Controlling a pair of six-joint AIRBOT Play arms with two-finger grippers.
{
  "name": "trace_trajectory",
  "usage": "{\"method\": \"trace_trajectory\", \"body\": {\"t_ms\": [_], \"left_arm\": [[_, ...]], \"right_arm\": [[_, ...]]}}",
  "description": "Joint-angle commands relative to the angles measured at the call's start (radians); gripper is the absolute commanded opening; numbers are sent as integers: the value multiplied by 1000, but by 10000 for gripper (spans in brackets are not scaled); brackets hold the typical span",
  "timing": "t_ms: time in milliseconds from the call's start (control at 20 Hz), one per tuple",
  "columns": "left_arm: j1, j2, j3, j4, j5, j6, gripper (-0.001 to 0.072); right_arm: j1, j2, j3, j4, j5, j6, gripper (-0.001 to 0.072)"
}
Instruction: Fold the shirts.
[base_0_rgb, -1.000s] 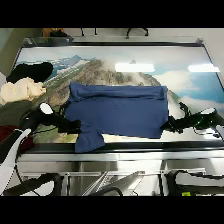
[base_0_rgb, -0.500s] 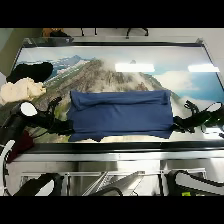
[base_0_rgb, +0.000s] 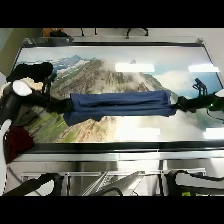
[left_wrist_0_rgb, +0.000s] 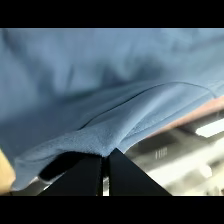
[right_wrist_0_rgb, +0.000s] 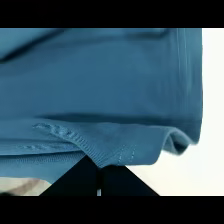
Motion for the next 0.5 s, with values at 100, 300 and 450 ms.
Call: {"method": "trace_trajectory", "body": {"t_ms": [100, 300, 450], "left_arm": [[-2, -330, 309, -24, 61, 18, 13], [-30, -535, 460, -24, 72, 19, 14], [-43, -633, 581, -24, 42, 18, 480]], "right_arm": [[105, -205, 107, 64, -240, -83, 26], [126, -272, 153, 64, -323, -83, 247], [119, -255, 217, -15, -268, -83, 321]]}}
